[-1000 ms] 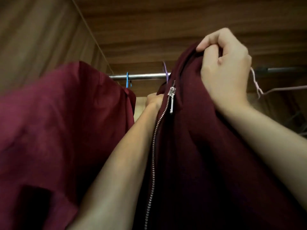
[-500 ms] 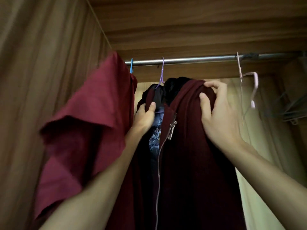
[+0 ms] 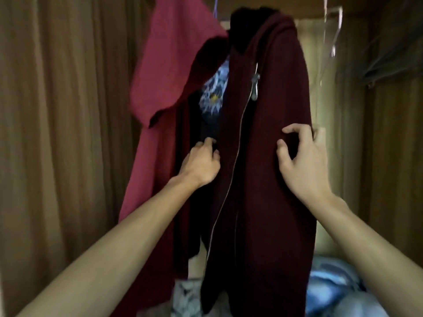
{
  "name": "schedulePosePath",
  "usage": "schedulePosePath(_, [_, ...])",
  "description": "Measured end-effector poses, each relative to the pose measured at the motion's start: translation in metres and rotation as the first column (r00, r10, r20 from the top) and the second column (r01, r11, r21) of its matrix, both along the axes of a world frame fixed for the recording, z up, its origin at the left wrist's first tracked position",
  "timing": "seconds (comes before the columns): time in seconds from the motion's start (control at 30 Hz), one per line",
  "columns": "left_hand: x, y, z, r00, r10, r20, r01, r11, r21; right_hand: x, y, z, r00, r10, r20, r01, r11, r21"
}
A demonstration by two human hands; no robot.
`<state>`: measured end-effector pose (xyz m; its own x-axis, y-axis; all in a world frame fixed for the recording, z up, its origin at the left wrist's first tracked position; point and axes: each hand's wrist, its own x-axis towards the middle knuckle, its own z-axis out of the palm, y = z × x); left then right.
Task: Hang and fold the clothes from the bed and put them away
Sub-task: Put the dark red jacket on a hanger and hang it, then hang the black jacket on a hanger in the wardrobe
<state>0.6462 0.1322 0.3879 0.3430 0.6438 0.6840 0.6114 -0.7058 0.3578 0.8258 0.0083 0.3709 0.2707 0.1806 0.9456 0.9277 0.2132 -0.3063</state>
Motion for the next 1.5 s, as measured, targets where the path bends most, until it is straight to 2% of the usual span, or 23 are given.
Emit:
schedulePosePath(0.1, [-0.005,-0.03,-0.056,0.984,0.084,-0.157,-0.082,0.996,0.014,0.005,-0.014,-0.036,0.998,0.022,-0.05,-0.023,1.0,-0.018])
schedulePosePath(0.17, [-0.008,-0.054,-0.091,0.938,0.173,-0.3,-0.156,0.985,0.081,0.01,-0.023,-0.058,0.996,0.044,-0.08,-0.048,0.998,-0.051])
schedulePosePath(0.23, [-0.01,-0.074,-0.122,0.895,0.235,-0.379,-0.206,0.972,0.115,0.016,-0.033,-0.081,0.991,0.087,-0.099,-0.098,0.99,-0.104])
schedulePosePath(0.4, [-0.008,-0.123,-0.195,0.866,0.28,-0.414,-0.309,0.951,-0.004,0.036,-0.06,-0.143,0.967,0.179,-0.179,-0.218,0.949,-0.226])
schedulePosePath(0.53, [-0.008,-0.172,-0.24,0.847,0.341,-0.409,-0.409,0.908,-0.088,0.048,-0.081,-0.196,0.966,0.225,-0.126,-0.256,0.888,-0.383])
schedulePosePath(0.67, [-0.025,-0.232,-0.266,0.829,0.368,-0.421,-0.471,0.866,-0.169,0.036,-0.112,-0.245,0.939,0.343,-0.019,-0.314,0.836,-0.45])
schedulePosePath(0.87, [-0.07,-0.318,-0.311,0.785,0.452,-0.424,-0.586,0.764,-0.269,-0.007,-0.157,-0.294,0.837,0.547,-0.003,-0.418,0.636,-0.648])
schedulePosePath(1.1, [-0.144,-0.407,-0.345,0.668,0.598,-0.442,-0.741,0.586,-0.328,-0.095,-0.196,-0.331,0.669,0.743,-0.02,-0.454,0.387,-0.802])
schedulePosePath(1.3, [-0.221,-0.512,-0.375,0.535,0.709,-0.46,-0.839,0.38,-0.389,-0.192,-0.254,-0.35,0.483,0.876,-0.001,-0.431,0.236,-0.871])
schedulePosePath(1.5, [-0.291,-0.658,-0.4,0.337,0.782,-0.524,-0.898,0.101,-0.427,-0.288,-0.345,-0.369,0.299,0.954,0.023,-0.37,0.138,-0.919])
